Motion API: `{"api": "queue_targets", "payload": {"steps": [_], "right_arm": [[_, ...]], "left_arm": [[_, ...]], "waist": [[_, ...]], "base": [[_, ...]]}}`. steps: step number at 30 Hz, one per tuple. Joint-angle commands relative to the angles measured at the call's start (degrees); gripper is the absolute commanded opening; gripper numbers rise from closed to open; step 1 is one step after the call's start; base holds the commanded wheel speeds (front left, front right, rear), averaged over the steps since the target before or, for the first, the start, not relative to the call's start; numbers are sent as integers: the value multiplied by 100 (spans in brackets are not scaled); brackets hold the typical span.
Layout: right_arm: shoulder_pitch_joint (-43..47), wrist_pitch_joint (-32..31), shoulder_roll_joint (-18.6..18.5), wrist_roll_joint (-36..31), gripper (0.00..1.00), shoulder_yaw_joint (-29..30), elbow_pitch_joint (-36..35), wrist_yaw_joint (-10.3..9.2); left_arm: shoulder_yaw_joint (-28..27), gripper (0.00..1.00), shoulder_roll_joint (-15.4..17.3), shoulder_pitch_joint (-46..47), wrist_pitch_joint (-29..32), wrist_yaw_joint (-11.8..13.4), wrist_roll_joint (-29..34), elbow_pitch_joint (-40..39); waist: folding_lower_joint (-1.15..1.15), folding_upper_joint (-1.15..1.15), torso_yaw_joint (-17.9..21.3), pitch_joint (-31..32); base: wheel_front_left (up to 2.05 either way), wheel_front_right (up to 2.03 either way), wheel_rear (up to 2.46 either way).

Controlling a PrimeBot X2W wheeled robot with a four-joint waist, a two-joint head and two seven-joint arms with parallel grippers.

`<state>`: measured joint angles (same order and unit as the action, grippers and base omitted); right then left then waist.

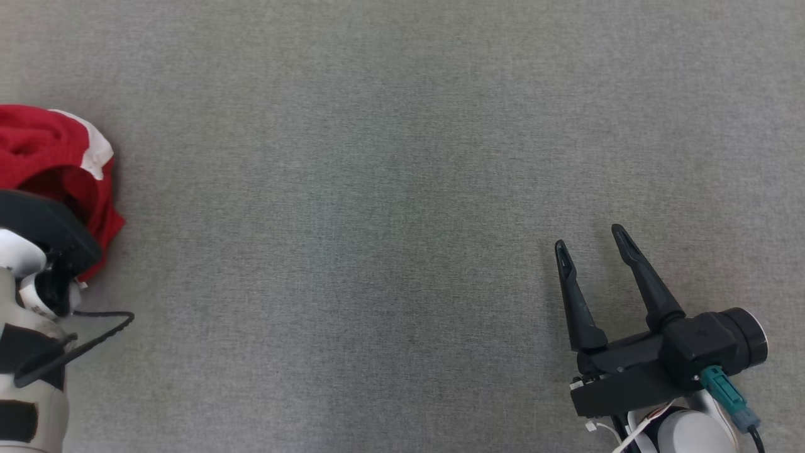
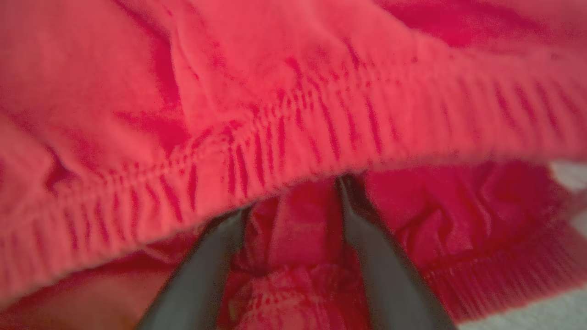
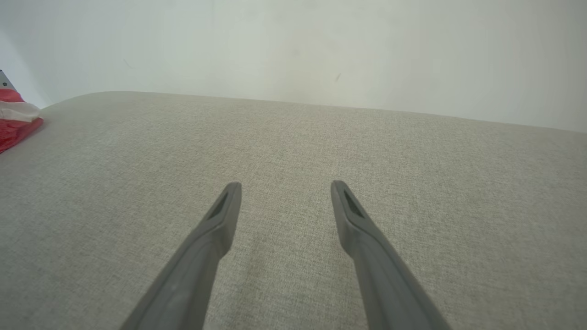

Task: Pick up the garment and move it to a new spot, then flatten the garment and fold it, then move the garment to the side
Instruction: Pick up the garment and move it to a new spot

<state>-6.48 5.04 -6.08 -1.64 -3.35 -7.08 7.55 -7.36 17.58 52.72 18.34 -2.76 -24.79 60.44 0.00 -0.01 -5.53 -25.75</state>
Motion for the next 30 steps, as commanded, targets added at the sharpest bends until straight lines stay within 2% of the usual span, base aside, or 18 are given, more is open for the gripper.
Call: {"api": "queue_targets", "payload": {"steps": [1, 4, 11, 20, 28, 30], "right_arm": [[-52, 43, 55, -15, 100, -21, 28, -15], [-94, 105, 99, 17, 100, -67, 135, -15], [-89, 274, 201, 109, 100, -164, 471, -16], [32, 568, 307, 352, 100, -186, 974, -15], [118, 718, 327, 521, 100, -124, 1206, -15], [117, 727, 330, 534, 100, -121, 1204, -15]], "left_arm": [[110, 0, -259, -167, 186, -51, -4, 210], [135, 0, -207, -187, 198, -129, -37, 188], [16, 0, -15, -54, -392, -340, -256, -496], [528, 0, 97, -91, -289, -460, -166, -1976], [1321, 0, -283, -326, 187, -485, -262, -3739], [1415, 0, -343, -360, 227, -472, -278, -3927]], "waist": [[0, 1, 85, -52], [0, 1, 52, 88], [0, 1, 19, 677], [0, 1, 199, 1500], [0, 1, 757, 1915], [0, 1, 866, 1930]], "base": [[0, 0, 0], [0, 0, 0], [0, 0, 0], [0, 0, 0], [0, 0, 0], [0, 0, 0]]}}
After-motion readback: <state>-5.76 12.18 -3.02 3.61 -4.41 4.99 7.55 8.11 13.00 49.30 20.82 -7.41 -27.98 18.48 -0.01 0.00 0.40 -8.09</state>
